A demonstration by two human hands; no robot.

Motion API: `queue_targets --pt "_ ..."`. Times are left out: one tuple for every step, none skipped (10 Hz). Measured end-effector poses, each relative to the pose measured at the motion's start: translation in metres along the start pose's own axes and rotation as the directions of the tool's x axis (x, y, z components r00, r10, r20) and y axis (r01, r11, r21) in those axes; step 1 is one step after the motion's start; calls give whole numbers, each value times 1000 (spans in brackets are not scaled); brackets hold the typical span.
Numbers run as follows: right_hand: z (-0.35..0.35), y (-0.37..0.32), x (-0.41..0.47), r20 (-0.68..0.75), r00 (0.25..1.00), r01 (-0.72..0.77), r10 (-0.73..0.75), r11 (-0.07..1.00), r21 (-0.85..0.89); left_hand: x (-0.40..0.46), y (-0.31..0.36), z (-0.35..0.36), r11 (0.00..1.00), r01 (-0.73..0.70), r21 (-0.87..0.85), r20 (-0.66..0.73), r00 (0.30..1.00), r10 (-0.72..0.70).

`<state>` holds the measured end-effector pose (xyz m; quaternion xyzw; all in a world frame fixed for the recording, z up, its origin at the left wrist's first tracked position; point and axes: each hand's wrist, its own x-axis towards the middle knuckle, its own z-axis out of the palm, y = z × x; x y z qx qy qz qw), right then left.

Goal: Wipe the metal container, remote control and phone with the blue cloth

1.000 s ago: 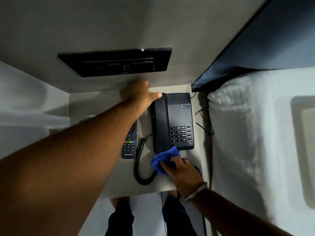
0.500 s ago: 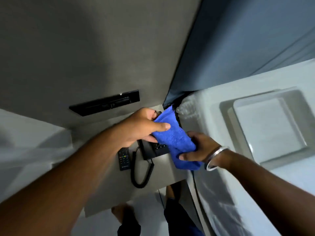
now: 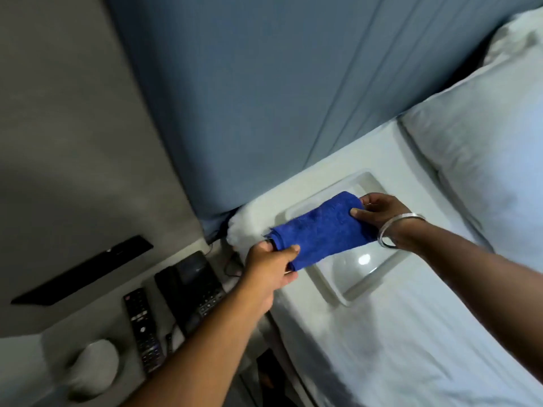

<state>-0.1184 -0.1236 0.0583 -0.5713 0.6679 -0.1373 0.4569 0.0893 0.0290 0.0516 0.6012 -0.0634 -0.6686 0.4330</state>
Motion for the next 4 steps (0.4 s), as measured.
queue_targets --pt "-28 25 29 -100 995 -29 -9 931 -363 29 -18 57 998 69 -5 -27 997 -69" --pt "-35 59 60 -83 996 -47 -15 723 -689 65 -42 116 977 211 20 -60 976 -209" --pt "-19 79 64 -94 992 -37 -88 501 -864 75 -50 129 960 247 132 -58 969 -241" --pt "-11 66 43 -141 965 -52 -219 370 -927 64 -49 131 974 167 154 -178 974 -139"
